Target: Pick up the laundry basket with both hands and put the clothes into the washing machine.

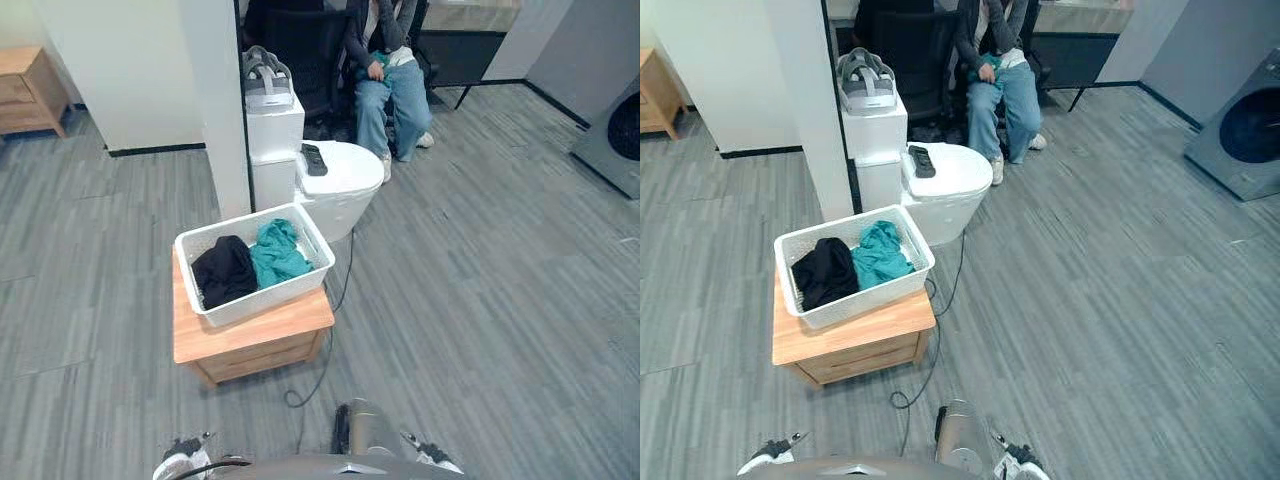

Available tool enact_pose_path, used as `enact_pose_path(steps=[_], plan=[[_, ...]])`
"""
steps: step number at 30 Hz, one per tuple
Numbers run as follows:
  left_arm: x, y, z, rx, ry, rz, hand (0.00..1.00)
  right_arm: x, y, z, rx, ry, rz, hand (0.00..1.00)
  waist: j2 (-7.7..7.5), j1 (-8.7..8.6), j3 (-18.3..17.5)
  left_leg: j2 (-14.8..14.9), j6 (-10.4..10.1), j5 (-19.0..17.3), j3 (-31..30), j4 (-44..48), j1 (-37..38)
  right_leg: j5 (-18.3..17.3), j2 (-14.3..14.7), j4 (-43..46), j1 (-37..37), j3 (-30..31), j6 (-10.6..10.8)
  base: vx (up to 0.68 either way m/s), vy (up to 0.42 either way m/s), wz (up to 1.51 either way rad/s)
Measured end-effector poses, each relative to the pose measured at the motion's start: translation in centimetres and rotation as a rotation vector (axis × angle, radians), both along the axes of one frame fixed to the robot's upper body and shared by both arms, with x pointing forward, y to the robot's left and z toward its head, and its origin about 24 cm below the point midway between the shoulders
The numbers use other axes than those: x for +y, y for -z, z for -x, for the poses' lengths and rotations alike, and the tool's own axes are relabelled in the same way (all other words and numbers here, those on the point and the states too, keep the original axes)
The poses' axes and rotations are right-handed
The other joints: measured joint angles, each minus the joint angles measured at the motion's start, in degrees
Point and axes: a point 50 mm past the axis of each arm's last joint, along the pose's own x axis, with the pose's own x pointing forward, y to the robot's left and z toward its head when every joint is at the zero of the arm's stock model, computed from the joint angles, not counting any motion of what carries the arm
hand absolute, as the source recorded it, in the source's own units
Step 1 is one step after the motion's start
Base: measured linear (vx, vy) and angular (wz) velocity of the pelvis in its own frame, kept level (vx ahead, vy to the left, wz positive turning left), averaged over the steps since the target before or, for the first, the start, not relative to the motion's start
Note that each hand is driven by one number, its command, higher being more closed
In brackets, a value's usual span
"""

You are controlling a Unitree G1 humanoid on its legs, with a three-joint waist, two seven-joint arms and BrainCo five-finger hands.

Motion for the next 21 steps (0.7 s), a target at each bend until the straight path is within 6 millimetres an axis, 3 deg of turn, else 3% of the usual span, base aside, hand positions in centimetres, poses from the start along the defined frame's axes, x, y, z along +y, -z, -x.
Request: enact_pose_path(steps=[3,4,5,6,8,10,12,13,16,18,19,20,21], plan=[[0.0,0.0,0.1,0.008,0.012,-0.004,0.0,0.0,0.0,-0.1,0.0,0.021,0.002,0.0,-0.2,-0.08,-0.1,0.5,-0.7,-0.4,-0.4,0.8,0.3,-1.1,-1.0,-4.1,1.4,1.1,-0.1,0.26,-0.254,0.08],[0.2,0.0,0.1,0.011,0.016,-0.013,0.0,0.3,0.2,0.3,0.022,0.026,-0.004,0.0,-1.01,-0.61,-0.9,0.7,-1.4,-1.0,-1.4,1.6,0.0,-4.7,-0.9,-5.1,3.6,1.6,0.5,0.29,-0.301,0.39],[0.0,0.1,0.2,0.013,0.013,-0.006,0.0,0.1,0.1,0.1,0.017,0.034,0.0,0.0,-0.5,-0.69,-1.0,1.8,-1.6,-1.0,-1.9,1.9,0.2,-3.9,-0.1,-4.5,3.4,1.3,1.4,0.44,-0.405,0.31],[-1.6,0.4,0.6,0.023,-0.008,0.039,0.0,-1.1,-0.3,-0.3,0.006,0.024,0.044,0.0,2.81,-0.36,-1.6,5.1,-1.6,0.5,-3.8,5.8,-0.7,-6.5,2.3,-3.5,3.5,-2.1,0.1,0.37,-0.303,-0.05],[-2.4,0.4,0.5,0.017,-0.024,0.062,0.0,-1.6,-0.7,-1.5,-0.023,0.014,0.061,0.0,4.68,-0.03,-2.5,5.4,-1.9,4.7,-4.6,12.4,-1.7,-8.2,4.5,-1.6,4.0,-3.2,-2.8,0.43,-0.282,-0.06],[-2.6,0.2,-0.4,-0.018,-0.021,0.066,0.0,-1.3,-1.2,-2.8,-0.063,-0.02,0.07,0.0,4.63,-0.92,-2.8,6.2,-1.1,8.8,-5.3,14.3,-2.7,-9.8,5.0,-1.5,6.0,-4.7,-3.9,0.37,-0.255,0.27],[-2.5,-0.2,-1.7,-0.07,-0.037,0.065,0.0,-1.0,-1.8,-4.3,-0.108,-0.066,0.082,0.0,4.31,-0.82,-2.7,6.4,-0.1,12.2,-7.4,25.1,-8.6,-9.9,5.1,-3.9,8.1,-5.0,-4.2,0.26,-0.195,0.12],[-2.4,-0.3,-2.1,-0.089,-0.055,0.067,0.0,-0.6,-2.2,-5.3,-0.14,-0.103,0.095,0.0,3.58,-0.29,-2.0,7.1,0.2,14.3,-8.6,38.0,-14.5,-10.0,4.9,-5.8,10.4,-5.0,-4.4,0.2,-0.107,-0.05],[-2.2,-0.6,-2.6,-0.115,-0.08,0.06,0.0,-0.3,-2.5,-5.8,-0.157,-0.125,0.104,0.0,3.11,0.17,-1.6,7.2,1.0,9.9,-4.5,48.9,-18.6,-10.0,3.9,-8.8,17.0,-5.0,-4.4,0.18,0.003,-0.04],[-2.2,-0.8,-3.0,-0.132,-0.087,0.051,0.0,0.2,-2.5,-6.1,-0.165,-0.126,0.107,0.0,2.76,0.34,-1.4,6.7,1.4,5.8,-0.8,43.3,-20.3,-9.6,3.0,-11.0,19.5,-5.1,-3.5,0.13,0.093,0.0],[-2.2,-0.9,-3.3,-0.139,-0.099,0.049,0.0,0.4,-2.7,-6.3,-0.173,-0.117,0.113,0.0,2.83,0.51,-1.4,6.0,1.5,6.0,0.5,36.4,-20.2,-9.6,2.6,-11.4,19.5,-5.1,-2.8,0.05,0.168,-0.1],[-2.6,-0.9,-3.4,-0.143,-0.122,0.059,0.0,0.5,-3.2,-6.9,-0.205,-0.103,0.125,0.0,3.59,0.55,-1.0,5.5,2.3,10.8,2.0,25.9,-20.0,-10.0,2.7,-11.0,19.1,-4.8,-1.3,0.06,0.28,-0.11],[-2.4,-1.0,-3.6,-0.154,-0.133,0.055,0.0,0.7,-3.6,-7.3,-0.225,-0.094,0.135,0.0,3.21,0.65,-1.3,3.7,1.0,9.2,1.8,22.4,-18.6,-10.8,1.9,-9.7,17.5,-3.8,0.0,0.05,0.25,-0.01]])
